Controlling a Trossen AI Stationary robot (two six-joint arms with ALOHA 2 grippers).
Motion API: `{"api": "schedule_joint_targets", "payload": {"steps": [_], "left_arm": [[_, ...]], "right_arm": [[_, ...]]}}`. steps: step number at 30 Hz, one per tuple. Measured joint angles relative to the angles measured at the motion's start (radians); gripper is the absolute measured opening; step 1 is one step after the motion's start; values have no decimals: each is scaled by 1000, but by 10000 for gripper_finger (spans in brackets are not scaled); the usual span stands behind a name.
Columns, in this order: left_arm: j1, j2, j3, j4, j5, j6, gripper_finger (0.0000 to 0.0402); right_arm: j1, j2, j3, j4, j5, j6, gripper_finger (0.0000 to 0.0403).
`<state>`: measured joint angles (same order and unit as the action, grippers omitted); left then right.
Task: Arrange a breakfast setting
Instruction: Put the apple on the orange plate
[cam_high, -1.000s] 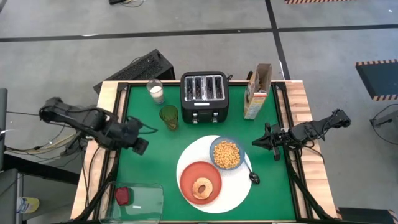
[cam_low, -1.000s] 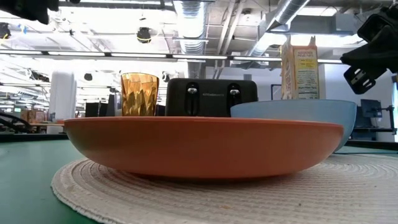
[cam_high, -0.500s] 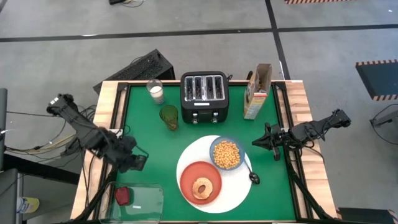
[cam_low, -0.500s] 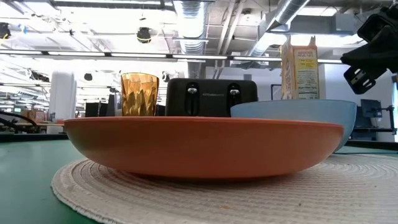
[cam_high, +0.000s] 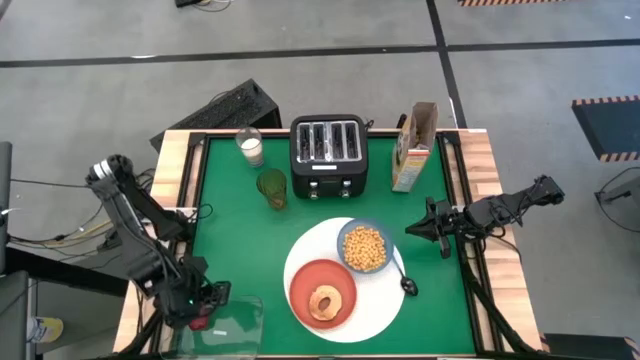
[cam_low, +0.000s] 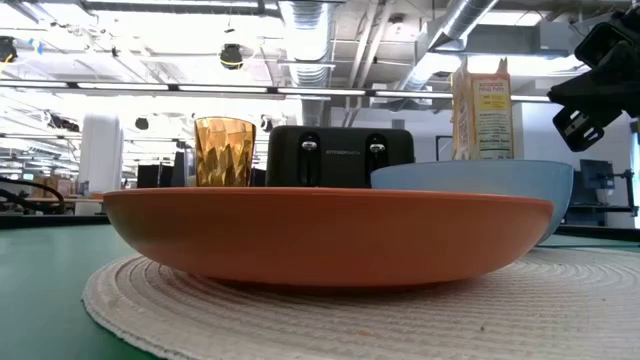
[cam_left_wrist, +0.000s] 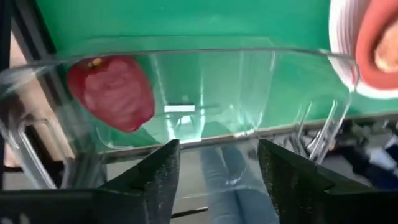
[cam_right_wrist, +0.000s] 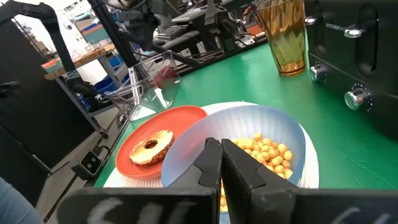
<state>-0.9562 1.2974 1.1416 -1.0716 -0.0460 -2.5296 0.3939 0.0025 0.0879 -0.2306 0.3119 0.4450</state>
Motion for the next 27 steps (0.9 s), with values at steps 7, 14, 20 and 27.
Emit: {"api": "schedule_joint_targets", "payload": {"steps": [7,14,20,27], "left_arm": [[-63,14,0,43,66,-229,246],[-104,70,0,87,99,-355,280],[-127,124,1,76,151,-419,310],[-127,167,5,13,199,-422,333]], "right_arm": [[0,0,0,0,0,0,33],[0,0,0,0,0,0,33],[0,0,0,0,0,0,33],[0,0,0,0,0,0,33]]}}
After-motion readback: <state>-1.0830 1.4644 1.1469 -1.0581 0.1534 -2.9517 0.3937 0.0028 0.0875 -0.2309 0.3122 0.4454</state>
